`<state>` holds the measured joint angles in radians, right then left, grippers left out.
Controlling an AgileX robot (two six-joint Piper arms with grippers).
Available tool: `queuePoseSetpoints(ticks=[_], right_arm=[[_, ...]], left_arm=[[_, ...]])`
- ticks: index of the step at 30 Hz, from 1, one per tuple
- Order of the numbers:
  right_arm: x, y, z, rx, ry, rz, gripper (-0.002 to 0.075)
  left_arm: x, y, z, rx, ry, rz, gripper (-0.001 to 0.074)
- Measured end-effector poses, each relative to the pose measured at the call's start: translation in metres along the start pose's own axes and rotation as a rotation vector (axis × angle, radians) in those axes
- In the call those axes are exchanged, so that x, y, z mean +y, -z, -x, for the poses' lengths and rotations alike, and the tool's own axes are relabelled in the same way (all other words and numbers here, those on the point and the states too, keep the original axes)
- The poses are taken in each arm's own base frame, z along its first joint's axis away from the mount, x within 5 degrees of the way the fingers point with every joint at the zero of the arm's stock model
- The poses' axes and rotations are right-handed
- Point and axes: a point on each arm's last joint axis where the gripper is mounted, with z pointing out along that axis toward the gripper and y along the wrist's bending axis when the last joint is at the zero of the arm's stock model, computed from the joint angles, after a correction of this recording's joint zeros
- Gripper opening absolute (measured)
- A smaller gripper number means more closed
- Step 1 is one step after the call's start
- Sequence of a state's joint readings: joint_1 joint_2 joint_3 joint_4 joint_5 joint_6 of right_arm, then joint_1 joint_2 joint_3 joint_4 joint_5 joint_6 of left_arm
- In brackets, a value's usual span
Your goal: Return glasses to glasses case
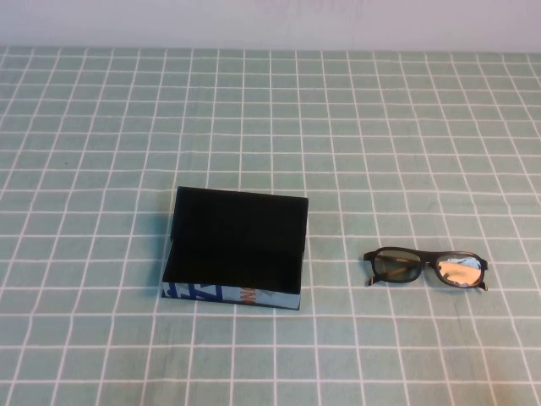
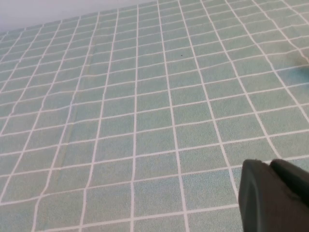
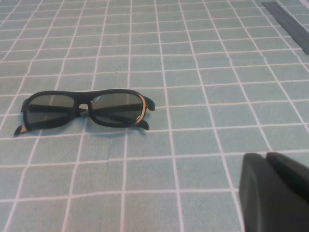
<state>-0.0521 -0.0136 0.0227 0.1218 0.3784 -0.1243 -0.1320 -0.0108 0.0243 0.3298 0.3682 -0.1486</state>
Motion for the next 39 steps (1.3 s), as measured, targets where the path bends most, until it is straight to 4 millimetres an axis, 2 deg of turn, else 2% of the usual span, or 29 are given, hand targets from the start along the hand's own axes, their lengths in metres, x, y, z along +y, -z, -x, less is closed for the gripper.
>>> queuePoseSetpoints(ticks=[34,39], right_arm=[[0.0,0.0,0.0002,-0.002,-0.001,0.0,-0.0013],[-0.0011,-0.0002,0.0065,-0.083,-0.002,-0.011,-0.0013]], left_arm=[[-0.0021,-0.0001,0.0038,-0.045,0.083,-0.024,-0.0001],[-0.0021,0.0,0.0051,-0.059,0.081,-0.025,-0.0001]])
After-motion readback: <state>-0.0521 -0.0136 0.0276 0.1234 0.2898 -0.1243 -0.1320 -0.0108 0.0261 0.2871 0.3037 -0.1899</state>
